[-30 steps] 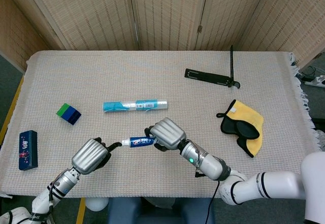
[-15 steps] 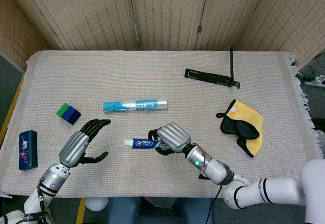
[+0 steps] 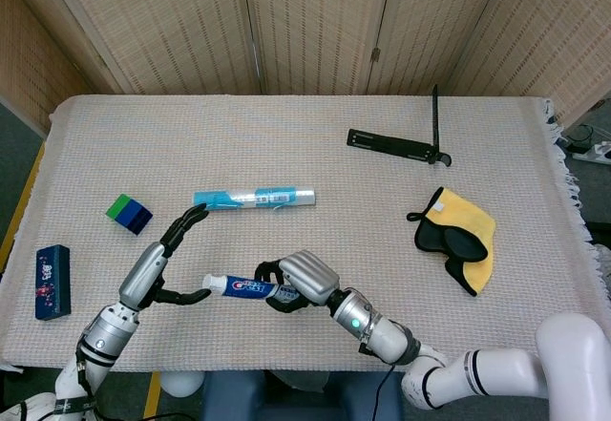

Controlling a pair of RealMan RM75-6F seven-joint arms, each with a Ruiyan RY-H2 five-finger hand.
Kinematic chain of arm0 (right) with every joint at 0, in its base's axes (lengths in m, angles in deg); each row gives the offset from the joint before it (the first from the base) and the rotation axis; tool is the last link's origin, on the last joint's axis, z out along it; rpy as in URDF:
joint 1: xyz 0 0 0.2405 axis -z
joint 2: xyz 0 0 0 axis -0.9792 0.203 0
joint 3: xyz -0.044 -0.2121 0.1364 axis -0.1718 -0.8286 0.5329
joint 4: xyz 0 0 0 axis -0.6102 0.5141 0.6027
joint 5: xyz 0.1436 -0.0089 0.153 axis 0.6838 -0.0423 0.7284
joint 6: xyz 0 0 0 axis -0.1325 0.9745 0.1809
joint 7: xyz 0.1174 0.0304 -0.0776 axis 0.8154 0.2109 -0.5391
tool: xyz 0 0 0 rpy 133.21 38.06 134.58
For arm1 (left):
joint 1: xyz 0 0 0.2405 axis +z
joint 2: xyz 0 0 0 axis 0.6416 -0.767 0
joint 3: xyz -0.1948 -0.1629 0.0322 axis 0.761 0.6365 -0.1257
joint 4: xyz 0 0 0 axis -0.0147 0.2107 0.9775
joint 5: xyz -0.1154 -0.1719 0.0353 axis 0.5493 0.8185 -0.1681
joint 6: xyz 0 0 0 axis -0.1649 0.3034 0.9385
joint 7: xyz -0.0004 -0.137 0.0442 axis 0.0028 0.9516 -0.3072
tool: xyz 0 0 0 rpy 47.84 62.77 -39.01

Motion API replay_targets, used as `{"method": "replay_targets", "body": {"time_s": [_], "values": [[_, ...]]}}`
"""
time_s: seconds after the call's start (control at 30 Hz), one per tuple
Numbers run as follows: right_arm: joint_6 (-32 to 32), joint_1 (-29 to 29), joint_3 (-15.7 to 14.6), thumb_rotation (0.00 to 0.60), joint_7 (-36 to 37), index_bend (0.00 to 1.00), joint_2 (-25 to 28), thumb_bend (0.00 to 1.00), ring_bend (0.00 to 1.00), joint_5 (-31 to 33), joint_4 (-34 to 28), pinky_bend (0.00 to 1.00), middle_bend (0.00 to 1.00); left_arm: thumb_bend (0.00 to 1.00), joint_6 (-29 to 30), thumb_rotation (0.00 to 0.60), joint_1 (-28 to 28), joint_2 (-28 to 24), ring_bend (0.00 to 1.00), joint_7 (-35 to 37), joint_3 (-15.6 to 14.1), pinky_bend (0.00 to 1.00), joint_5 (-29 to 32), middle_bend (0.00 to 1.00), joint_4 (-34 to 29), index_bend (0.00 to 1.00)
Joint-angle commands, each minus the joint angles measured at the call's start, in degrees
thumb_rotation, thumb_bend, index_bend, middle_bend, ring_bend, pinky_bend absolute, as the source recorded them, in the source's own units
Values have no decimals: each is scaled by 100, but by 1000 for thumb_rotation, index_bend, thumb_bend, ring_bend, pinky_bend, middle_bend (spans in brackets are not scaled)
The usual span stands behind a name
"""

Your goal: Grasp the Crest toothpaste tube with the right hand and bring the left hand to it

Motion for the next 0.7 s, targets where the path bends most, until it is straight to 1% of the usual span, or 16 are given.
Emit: {"method": "replay_targets", "body": {"time_s": [0.03, 0.2, 0.47, 0.7], "values": [[188, 77, 70, 600, 191, 813, -287, 543, 695, -216, 212, 604, 680, 112, 27, 209, -20, 84, 0, 51, 43, 0, 29, 0, -5, 0], [247, 108, 131, 600, 415, 820, -529, 543, 701, -334, 364, 611, 686, 110, 110, 139, -33, 276, 0, -159, 76, 0, -6, 0, 65, 0], [162, 112, 245, 600, 521, 827, -684, 543, 703, -283, 355, 613, 690, 114, 106, 122, -88, 497, 0, -390, 51, 0, -89, 0, 108, 0], [73, 100, 336, 600, 407, 827, -832, 547, 701, -142, 347, 613, 690, 114, 216, 102, -89, 797, 0, -936, 39, 0, -173, 0, 272, 0]]}}
